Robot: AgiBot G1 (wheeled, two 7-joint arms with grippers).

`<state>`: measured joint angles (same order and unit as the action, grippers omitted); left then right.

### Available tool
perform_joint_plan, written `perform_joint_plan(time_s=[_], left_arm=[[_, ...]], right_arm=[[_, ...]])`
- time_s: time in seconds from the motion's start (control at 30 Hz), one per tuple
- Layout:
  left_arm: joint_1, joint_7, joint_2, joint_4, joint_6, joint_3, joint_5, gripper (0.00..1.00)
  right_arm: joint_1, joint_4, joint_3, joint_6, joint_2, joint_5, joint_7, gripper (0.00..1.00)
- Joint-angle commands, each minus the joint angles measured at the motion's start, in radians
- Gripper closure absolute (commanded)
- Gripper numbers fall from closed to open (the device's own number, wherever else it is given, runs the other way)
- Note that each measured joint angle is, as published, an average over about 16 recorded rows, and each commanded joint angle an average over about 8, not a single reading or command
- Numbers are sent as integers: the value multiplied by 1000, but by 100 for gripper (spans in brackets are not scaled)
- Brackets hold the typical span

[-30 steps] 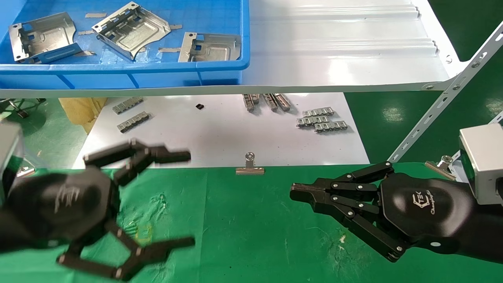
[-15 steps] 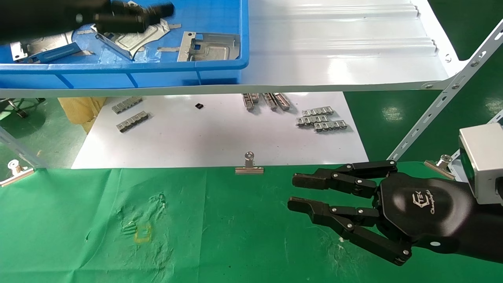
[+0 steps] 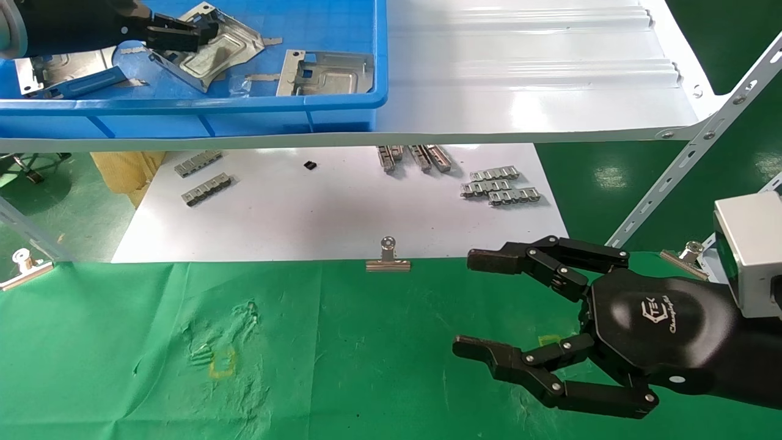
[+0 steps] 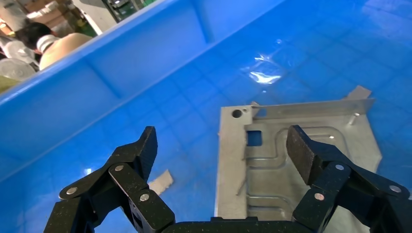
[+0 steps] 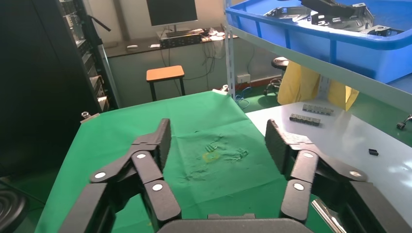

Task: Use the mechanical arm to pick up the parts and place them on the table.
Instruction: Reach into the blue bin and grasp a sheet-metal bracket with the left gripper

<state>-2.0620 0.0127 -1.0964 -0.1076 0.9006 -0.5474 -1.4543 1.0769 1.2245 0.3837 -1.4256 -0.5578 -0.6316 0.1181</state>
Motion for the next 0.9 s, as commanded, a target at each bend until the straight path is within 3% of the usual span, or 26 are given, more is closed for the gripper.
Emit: perform_joint_plan(time_s=[0.03, 0.9], left_arm=[[-15, 2, -7, 27, 3, -6, -8, 100], [-32, 14, 3, 103, 6, -3, -5, 100]], right_arm=[[0, 0, 0, 0, 0, 0, 0, 0], [0, 0, 0, 0, 0, 0, 0, 0]])
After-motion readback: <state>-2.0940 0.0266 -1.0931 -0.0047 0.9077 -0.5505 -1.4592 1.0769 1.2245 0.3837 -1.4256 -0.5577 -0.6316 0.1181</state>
